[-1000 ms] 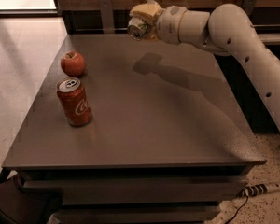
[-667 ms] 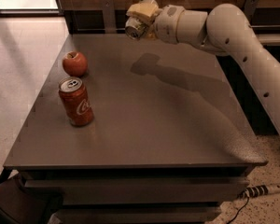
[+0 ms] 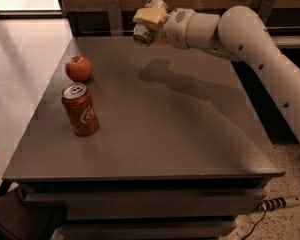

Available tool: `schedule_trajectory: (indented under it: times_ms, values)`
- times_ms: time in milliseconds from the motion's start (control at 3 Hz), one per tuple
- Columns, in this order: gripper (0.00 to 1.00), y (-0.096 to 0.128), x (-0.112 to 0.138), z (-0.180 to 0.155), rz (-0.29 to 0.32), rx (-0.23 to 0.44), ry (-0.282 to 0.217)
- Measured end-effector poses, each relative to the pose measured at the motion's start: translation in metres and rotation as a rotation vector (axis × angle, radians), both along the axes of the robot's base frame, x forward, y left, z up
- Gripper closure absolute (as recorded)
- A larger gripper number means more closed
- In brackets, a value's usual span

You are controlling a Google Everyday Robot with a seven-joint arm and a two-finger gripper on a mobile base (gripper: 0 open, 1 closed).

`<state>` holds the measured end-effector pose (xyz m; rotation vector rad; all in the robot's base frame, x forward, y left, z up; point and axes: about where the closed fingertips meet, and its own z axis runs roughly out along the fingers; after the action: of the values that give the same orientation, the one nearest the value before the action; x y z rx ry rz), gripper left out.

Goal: Place 7up can upright

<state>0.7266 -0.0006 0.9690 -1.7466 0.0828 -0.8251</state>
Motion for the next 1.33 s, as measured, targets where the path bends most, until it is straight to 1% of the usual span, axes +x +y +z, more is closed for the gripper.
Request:
schedule_trajectory:
  times_ms: [333, 667, 1000, 1333]
  values:
    - [1.0, -0.0062, -0.0018, -0.0053, 0.023, -0.101, -0.151]
    - [1.0, -0.0117, -0.0027, -0.0057, 0.072, -0.191, -0.286]
    - [1.0, -0.0125, -0.004, -0.0069, 0.117, -0.278, -0.409]
    - [1.0, -0.0107, -0.0045, -0.0073, 0.129, -0.302, -0.445]
